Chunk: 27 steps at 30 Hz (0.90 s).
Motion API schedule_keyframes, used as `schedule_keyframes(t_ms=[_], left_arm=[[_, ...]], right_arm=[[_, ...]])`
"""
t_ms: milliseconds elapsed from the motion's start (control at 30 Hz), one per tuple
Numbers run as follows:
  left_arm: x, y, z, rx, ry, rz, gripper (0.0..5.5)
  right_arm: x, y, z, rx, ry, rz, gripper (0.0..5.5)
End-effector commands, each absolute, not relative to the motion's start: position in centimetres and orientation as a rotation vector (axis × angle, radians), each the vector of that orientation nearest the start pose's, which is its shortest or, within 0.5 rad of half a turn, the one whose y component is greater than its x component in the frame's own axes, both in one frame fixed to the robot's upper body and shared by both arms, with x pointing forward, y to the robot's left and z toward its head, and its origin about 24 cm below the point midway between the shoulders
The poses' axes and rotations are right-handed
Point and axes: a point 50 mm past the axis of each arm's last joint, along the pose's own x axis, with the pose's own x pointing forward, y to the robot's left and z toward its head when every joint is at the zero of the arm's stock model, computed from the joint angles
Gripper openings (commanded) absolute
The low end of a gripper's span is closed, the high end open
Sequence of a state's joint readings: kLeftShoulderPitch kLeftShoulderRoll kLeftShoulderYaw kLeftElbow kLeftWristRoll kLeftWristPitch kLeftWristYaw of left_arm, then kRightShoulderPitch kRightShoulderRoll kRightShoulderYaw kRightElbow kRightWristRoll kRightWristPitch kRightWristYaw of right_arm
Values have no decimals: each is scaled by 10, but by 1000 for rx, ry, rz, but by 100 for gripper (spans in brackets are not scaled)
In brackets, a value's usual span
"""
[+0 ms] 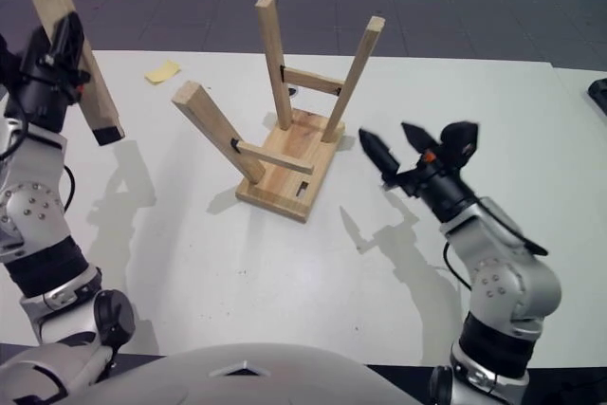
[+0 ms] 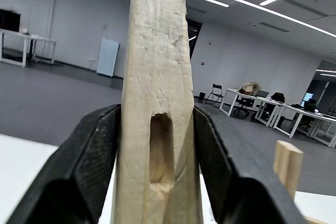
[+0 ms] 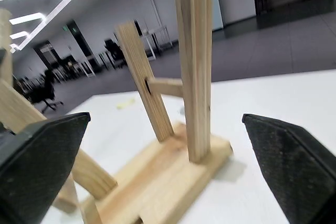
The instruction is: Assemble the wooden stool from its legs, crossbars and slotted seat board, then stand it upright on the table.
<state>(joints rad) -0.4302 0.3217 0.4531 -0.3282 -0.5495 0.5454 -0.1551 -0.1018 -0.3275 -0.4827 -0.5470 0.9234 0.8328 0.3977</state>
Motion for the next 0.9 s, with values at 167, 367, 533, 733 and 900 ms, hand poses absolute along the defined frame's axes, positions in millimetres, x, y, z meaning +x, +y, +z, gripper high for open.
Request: schedule_keyframes(t_ms=[167, 367, 533, 733, 900], left_arm=[[272, 167, 304, 189, -674, -594, 216], [267, 137, 297, 248, -667, -779, 216], [268, 127, 290, 257, -654, -825, 216], [268, 126, 285, 240, -654, -816, 216], [269, 125, 280, 233, -643, -815, 216]], right_arm=[[266, -150, 317, 615, -571, 980, 540], [292, -122, 329, 695, -504, 1042, 540], [290, -104, 334, 678, -490, 1108, 540], [286, -94, 329, 676, -457, 1151, 524], [285, -89, 323, 669, -419, 1165, 456]])
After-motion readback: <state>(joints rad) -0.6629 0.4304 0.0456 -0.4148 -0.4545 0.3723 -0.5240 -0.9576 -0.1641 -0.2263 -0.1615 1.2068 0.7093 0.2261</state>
